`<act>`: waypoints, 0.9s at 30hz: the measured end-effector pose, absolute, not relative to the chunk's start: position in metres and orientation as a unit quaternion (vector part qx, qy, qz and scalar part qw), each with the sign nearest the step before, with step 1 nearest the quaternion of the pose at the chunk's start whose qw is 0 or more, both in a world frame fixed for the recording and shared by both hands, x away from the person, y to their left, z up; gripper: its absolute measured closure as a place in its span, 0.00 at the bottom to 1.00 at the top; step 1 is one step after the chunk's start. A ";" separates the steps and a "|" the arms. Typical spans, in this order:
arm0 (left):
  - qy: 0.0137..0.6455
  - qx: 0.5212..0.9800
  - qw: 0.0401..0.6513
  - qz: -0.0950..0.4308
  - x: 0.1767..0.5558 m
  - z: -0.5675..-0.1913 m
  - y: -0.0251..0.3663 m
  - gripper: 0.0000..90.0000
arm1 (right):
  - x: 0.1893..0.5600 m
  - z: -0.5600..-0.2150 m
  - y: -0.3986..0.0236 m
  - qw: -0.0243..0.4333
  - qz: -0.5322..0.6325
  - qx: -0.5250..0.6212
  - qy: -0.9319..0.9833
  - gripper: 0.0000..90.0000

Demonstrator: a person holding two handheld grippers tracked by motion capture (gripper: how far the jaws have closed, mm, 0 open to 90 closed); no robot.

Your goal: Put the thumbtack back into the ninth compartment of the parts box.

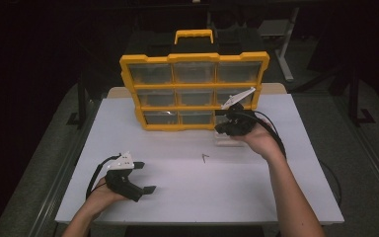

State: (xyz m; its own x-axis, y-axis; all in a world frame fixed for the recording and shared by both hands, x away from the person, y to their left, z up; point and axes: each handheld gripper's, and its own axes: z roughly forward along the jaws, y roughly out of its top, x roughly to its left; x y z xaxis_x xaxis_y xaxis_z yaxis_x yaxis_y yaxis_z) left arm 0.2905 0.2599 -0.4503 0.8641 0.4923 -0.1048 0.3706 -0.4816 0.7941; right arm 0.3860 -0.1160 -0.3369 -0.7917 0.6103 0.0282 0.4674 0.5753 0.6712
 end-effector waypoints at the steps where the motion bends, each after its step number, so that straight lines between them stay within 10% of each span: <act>1: 0.253 0.858 0.442 0.071 0.291 -0.451 0.260 0.01 | 0.388 -0.336 -0.119 0.105 0.349 0.311 0.878 0.96; 27: 0.253 0.859 0.439 0.069 0.290 -0.451 0.259 0.01 | 0.414 -0.361 -0.147 0.134 0.313 0.372 0.864 0.96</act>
State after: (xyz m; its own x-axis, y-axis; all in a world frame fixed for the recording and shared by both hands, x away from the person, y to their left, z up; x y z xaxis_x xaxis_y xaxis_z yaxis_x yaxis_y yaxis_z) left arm 0.2901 0.2587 -0.4515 0.8622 0.4960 -0.1026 0.3741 -0.4871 0.7891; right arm 0.4143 -0.1469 -0.3613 -0.6874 0.7263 0.0010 0.5582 0.5275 0.6405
